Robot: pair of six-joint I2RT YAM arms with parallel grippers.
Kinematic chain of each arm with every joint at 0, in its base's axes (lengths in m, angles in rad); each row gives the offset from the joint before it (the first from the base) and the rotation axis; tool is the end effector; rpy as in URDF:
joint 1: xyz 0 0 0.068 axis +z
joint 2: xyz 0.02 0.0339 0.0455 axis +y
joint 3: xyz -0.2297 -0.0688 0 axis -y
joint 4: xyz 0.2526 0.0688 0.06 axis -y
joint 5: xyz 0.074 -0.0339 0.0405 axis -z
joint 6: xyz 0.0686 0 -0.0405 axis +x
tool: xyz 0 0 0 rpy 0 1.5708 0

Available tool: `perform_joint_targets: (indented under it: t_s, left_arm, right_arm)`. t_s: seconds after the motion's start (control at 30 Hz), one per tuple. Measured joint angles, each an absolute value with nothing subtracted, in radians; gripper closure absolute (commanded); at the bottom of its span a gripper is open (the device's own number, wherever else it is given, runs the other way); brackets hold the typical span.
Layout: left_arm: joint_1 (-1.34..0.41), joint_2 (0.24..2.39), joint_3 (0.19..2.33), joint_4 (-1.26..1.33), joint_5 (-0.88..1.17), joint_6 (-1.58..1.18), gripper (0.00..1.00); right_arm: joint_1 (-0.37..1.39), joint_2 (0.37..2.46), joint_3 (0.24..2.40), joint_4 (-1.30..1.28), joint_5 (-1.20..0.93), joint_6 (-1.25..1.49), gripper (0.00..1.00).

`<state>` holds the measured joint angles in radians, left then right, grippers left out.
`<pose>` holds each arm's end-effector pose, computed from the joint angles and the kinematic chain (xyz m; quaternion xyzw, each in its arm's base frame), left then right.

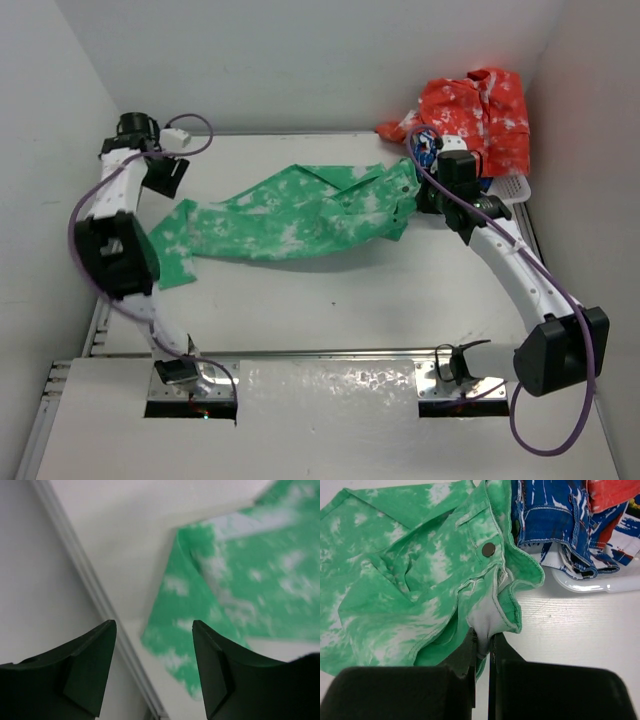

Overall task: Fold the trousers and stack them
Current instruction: Flatten the trousers out

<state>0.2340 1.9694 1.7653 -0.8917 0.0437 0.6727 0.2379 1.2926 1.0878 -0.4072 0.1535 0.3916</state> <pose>0.4227 0.0977 0.2060 0.2165 0.9473 0.0839 0.2208 0.3256 0.0682 0.2603 0.1032 0.8793 0.0777 0.4584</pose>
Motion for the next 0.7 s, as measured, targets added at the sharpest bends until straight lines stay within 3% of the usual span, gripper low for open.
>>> perform_joint_targets:
  t_s: [0.07, 0.13, 0.2, 0.23, 0.3, 0.5, 0.7]
  left_arm:
    - [0.237, 1.743, 1.617, -0.889, 0.052, 0.69, 0.35]
    - [0.236, 1.59, 1.515, -0.89, 0.08, 0.707, 0.24]
    - [0.236, 1.523, 1.433, -0.914, 0.114, 0.719, 0.27]
    - [0.236, 1.505, 1.398, -0.935, 0.125, 0.728, 0.32]
    - [0.236, 1.497, 1.327, -0.971, 0.136, 0.748, 0.33]
    - [0.235, 1.586, 1.087, -1.044, 0.121, 0.752, 0.26]
    - [0.199, 1.584, 1.045, -1.0, 0.128, 0.695, 0.21]
  right_arm:
    - [0.238, 1.297, 1.09, -0.416, 0.156, 0.392, 1.0]
    - [0.238, 1.308, 1.098, -0.428, 0.158, 0.391, 1.0]
    - [0.238, 1.314, 1.099, -0.429, 0.159, 0.392, 1.0]
    - [0.238, 1.314, 1.099, -0.429, 0.159, 0.392, 1.0]
    - [0.238, 1.314, 1.099, -0.427, 0.159, 0.392, 1.0]
    - [0.238, 1.288, 1.062, -0.397, 0.166, 0.393, 1.0]
    - [0.238, 1.258, 0.973, -0.346, 0.174, 0.409, 1.0]
